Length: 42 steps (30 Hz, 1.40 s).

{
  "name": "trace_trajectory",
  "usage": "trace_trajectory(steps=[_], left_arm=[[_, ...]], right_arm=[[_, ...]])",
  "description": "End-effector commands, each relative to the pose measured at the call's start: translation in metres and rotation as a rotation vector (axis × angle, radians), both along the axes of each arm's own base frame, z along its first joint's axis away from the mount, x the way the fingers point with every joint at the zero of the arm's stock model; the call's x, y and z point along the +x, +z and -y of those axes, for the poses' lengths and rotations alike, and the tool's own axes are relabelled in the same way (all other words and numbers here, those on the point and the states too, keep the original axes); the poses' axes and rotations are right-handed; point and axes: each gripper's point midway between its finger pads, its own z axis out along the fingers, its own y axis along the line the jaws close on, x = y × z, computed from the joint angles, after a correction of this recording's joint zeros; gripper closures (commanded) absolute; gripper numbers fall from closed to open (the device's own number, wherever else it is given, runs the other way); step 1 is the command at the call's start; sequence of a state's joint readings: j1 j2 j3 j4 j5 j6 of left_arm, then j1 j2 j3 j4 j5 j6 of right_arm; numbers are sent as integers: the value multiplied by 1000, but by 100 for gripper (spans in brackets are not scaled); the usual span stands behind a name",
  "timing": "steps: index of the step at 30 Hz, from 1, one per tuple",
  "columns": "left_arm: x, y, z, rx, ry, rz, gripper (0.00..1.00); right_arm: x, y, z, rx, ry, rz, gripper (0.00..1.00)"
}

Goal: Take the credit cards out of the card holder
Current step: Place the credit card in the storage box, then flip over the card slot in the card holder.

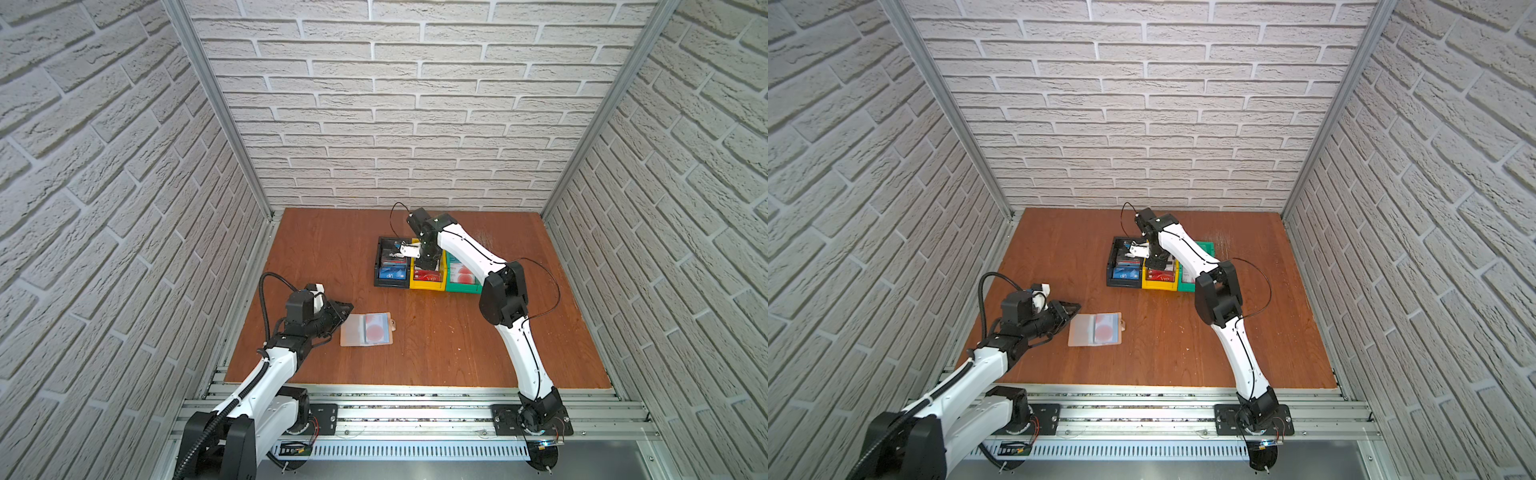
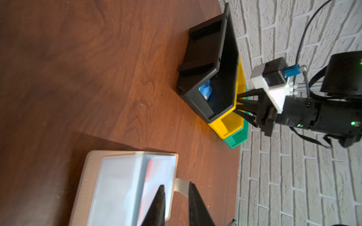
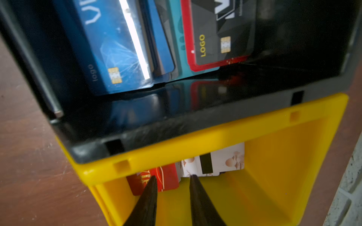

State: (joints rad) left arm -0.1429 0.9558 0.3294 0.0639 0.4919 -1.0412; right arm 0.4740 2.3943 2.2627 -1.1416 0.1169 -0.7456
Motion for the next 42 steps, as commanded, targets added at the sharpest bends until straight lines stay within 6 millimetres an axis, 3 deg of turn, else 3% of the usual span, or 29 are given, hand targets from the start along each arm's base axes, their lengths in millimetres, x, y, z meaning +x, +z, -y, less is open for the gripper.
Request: trace_trajectory(steps=[1,6,11,14,17,20,29,42], left_arm=[[-8,-10,-11,100,14,-55,77],[-20,-36,-18,151,26,-166,80],[-18,-50,-16,163,13,-204,81],[-18,-56,-13,172,-5,-222,81],[-17,-61,-10,180,-17,-233,82],[-19,-64,-9,180,-25,-238,82],[-26,-64,-14,192,-6,-236,82],[-28,-80,-15,196,1,-269,82]], right_arm=[[8,66,-21,185,-73,152,69],[-65,100,-82,583,18,-85,73],[-132,101,-135,799,53,-242,76],[-164,78,-158,813,52,-330,79],[-183,52,-171,801,11,-402,85],[-189,20,-176,774,-60,-459,91],[-186,-39,-161,594,-204,-520,94],[-178,-44,-146,557,-246,-477,95]])
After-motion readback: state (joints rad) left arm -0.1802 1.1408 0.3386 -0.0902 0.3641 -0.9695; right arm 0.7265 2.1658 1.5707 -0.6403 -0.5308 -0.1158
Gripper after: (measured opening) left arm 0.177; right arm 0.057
